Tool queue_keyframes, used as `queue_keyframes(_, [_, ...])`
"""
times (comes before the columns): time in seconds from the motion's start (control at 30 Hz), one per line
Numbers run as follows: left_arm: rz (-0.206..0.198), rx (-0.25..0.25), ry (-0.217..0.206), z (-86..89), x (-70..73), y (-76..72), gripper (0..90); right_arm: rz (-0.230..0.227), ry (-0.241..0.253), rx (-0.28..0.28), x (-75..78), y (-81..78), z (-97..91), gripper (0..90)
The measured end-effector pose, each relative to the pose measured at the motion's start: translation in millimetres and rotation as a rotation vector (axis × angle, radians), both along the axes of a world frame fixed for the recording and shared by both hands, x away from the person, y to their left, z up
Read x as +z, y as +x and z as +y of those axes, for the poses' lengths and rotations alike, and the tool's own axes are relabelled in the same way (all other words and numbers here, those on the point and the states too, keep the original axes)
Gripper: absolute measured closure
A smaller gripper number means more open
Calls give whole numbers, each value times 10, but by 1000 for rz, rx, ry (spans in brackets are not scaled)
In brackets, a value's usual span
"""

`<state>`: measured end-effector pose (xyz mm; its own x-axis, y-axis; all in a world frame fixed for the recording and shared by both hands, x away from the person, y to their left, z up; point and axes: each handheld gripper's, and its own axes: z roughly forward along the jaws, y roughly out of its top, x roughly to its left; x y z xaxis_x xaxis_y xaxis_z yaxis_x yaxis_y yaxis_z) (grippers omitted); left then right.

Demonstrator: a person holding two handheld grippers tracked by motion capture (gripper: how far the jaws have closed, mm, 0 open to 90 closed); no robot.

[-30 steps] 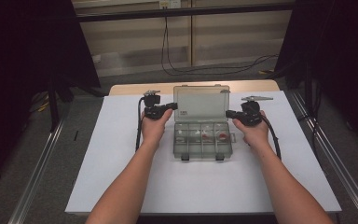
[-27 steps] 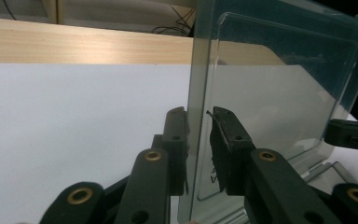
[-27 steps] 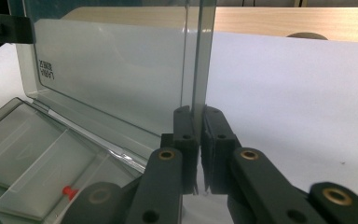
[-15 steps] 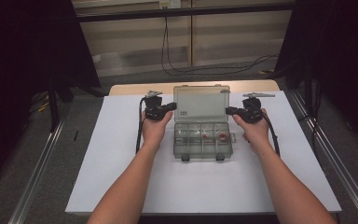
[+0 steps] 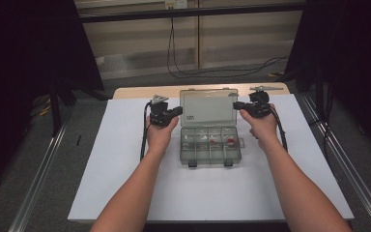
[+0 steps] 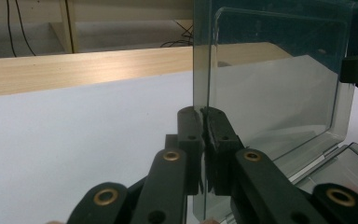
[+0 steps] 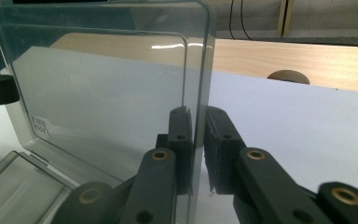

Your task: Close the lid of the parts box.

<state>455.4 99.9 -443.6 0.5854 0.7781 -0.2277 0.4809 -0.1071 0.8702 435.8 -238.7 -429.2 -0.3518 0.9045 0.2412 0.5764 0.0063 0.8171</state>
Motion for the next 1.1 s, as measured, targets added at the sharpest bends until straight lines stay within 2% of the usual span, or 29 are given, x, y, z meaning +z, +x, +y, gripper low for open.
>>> queue_keyframes(0.1, [-4,-4,-6,5,-6,-1,863,5,5,-8,5,-6,2,834])
queue_keyframes(0.17, [3,4,-4,5,-9,-5,862,-5,-16,-10,19,-31,9,854])
queue_keyframes(0.23, [3,10,-2,0,-10,-9,860,-11,-13,1,30,-49,7,859])
queue_keyframes(0.3, [12,7,-17,10,-15,-2,858,-19,-20,4,34,-69,7,860])
queue_keyframes(0.4, [21,-10,-16,37,-11,3,851,-37,-27,3,35,-101,17,861])
queue_keyframes(0.47, [29,-3,-24,39,1,-1,834,-52,-34,1,30,-116,24,861])
queue_keyframes(0.5, [33,-6,-38,50,8,-2,829,-55,-33,0,29,-124,27,862])
queue_keyframes(0.6, [54,-15,-131,112,47,6,760,-67,-31,-2,22,-147,25,862])
queue_keyframes(0.63, [56,-12,-138,128,64,4,724,-71,-35,1,20,-157,22,862])
queue_keyframes(0.67, [58,-18,-127,155,82,1,712,-79,-34,0,17,-164,25,862])
queue_keyframes(0.7, [60,-22,-144,172,89,0,704,-85,-39,3,14,-174,24,862])
queue_keyframes(0.73, [61,-28,-141,201,96,0,702,-87,-38,-2,13,-185,26,862])
queue_keyframes(0.77, [60,-14,-130,230,108,-4,700,-88,-36,0,13,-193,28,862])
queue_keyframes(0.9, [69,-14,-185,364,149,-4,700,-101,-43,0,12,-208,28,862])
queue_keyframes(1.0, [88,-5,-186,383,167,6,719,-108,-44,-4,8,-224,34,862])
queue_keyframes(1.03, [89,-10,-172,389,162,19,758,-110,-46,-4,7,-231,33,862])
queue_keyframes(1.07, [106,-17,-185,383,150,44,827,-116,-47,-2,5,-237,33,862])
queue_keyframes(1.1, [128,-20,-198,379,135,68,861,-120,-49,-2,5,-245,34,863])
